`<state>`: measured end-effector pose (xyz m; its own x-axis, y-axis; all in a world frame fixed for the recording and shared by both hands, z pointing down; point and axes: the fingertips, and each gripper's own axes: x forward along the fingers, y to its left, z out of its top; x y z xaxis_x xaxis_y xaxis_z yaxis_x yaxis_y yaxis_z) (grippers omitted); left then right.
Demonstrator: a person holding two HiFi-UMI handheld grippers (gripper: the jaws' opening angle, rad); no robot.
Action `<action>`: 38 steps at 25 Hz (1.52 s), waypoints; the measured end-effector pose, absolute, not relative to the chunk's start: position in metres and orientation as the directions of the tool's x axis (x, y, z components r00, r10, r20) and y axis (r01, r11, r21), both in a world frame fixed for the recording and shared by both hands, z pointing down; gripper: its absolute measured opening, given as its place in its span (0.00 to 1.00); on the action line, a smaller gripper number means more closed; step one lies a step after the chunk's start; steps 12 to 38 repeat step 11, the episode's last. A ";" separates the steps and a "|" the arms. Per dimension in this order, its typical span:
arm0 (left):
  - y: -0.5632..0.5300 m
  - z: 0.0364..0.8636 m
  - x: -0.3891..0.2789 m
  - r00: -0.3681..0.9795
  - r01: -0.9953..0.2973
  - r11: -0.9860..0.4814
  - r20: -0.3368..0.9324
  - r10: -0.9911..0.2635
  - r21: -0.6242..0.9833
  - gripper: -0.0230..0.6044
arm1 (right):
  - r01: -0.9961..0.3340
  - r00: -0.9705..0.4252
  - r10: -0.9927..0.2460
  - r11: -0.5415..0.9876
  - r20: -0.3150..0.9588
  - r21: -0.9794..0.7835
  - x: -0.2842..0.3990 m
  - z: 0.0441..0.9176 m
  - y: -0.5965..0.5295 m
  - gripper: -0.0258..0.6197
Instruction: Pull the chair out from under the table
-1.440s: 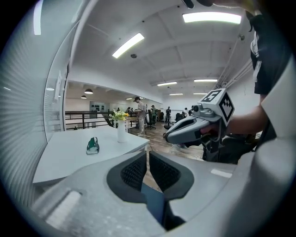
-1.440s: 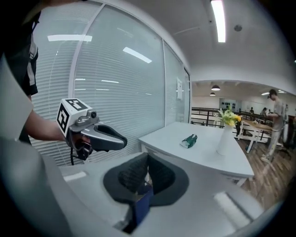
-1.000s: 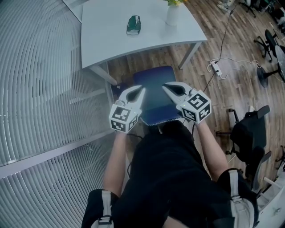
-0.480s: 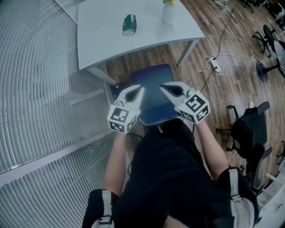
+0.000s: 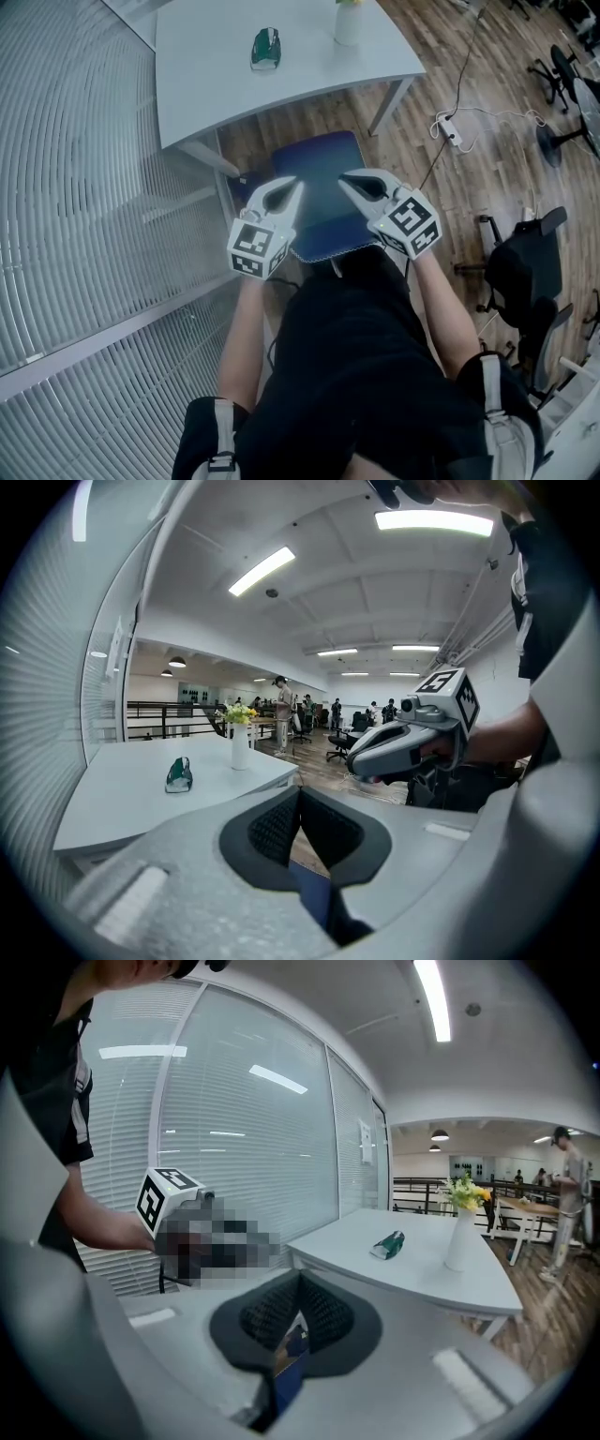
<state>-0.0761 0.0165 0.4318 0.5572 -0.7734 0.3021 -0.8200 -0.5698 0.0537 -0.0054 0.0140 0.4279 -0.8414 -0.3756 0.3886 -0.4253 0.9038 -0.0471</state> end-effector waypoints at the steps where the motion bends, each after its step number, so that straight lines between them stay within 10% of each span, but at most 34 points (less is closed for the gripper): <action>1: 0.017 0.432 -0.075 0.559 -0.818 -0.573 0.303 -0.772 0.050 0.05 | -0.426 -0.839 -0.377 0.904 0.393 -0.041 -0.004 0.428 0.014 0.04; 38: 0.020 0.434 -0.078 0.552 -0.820 -0.572 0.310 -0.774 0.034 0.05 | -0.441 -0.825 -0.397 0.898 0.403 -0.018 -0.001 0.430 0.015 0.04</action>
